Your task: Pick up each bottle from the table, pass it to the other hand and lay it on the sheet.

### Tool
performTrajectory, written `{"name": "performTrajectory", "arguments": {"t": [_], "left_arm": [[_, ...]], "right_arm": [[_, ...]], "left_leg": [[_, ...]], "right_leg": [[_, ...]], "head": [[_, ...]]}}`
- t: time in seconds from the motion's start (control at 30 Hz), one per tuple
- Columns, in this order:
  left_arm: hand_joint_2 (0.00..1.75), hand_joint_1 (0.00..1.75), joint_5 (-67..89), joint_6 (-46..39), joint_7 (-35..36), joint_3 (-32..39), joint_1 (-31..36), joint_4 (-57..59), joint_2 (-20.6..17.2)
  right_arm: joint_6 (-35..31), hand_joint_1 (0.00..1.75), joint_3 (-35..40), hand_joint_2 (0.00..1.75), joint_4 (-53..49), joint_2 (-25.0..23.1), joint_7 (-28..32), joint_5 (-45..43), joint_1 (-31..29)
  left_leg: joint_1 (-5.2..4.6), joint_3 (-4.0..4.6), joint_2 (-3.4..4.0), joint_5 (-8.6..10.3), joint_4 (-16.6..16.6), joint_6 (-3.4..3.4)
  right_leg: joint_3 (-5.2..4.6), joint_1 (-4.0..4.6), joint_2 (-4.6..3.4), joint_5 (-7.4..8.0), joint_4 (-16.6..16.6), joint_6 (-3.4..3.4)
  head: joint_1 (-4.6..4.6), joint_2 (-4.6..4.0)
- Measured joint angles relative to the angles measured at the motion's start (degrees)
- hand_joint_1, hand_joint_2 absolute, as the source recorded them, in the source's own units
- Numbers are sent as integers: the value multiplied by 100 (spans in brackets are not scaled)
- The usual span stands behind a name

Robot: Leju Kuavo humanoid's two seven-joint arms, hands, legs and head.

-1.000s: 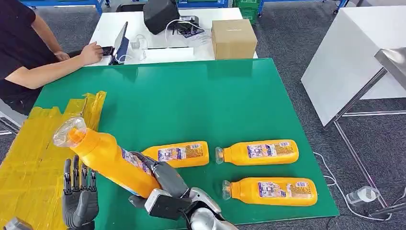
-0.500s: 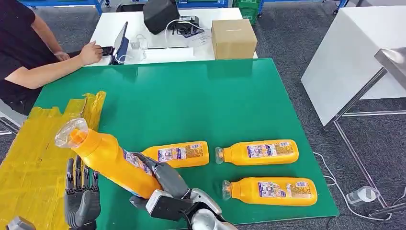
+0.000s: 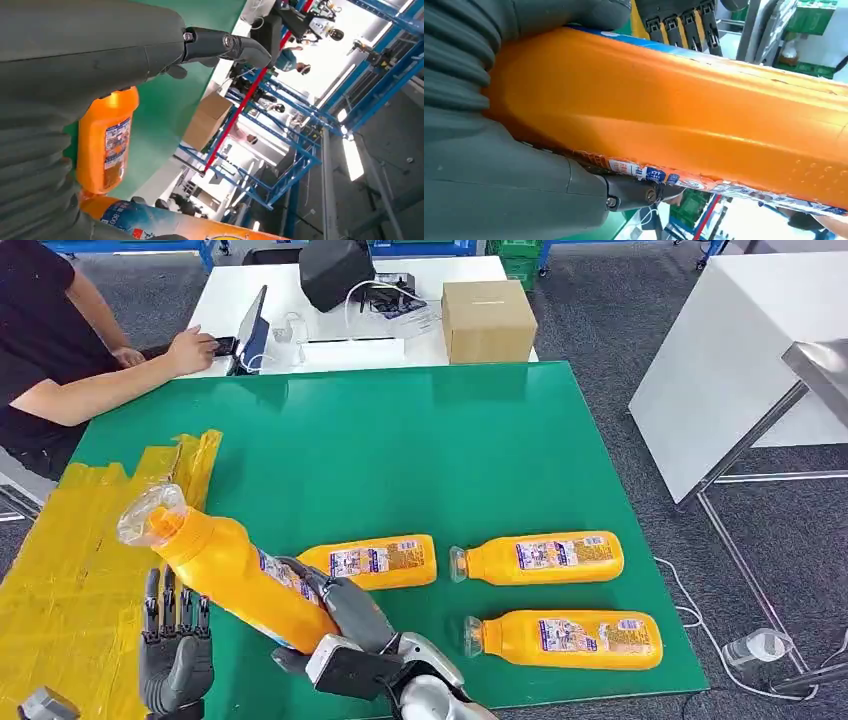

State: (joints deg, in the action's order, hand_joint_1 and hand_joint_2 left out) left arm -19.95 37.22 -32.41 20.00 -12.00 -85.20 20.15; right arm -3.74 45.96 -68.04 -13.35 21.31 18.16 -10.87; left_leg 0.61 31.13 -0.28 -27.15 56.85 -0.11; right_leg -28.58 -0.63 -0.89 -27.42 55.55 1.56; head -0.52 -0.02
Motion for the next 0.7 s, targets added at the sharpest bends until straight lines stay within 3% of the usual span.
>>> {"name": "performTrajectory", "arguments": {"t": [0.7], "left_arm": [[175, 0, 341, -195, -72, -337, -115, -147, 7]], "right_arm": [[-55, 175, -109, 175, -120, 61, 52, 50, 149]], "left_leg": [[0, 2, 0, 0, 0, 0]], "right_leg": [[-2, 0, 0, 0, 0, 0]], "head": [[0, 0]]}}
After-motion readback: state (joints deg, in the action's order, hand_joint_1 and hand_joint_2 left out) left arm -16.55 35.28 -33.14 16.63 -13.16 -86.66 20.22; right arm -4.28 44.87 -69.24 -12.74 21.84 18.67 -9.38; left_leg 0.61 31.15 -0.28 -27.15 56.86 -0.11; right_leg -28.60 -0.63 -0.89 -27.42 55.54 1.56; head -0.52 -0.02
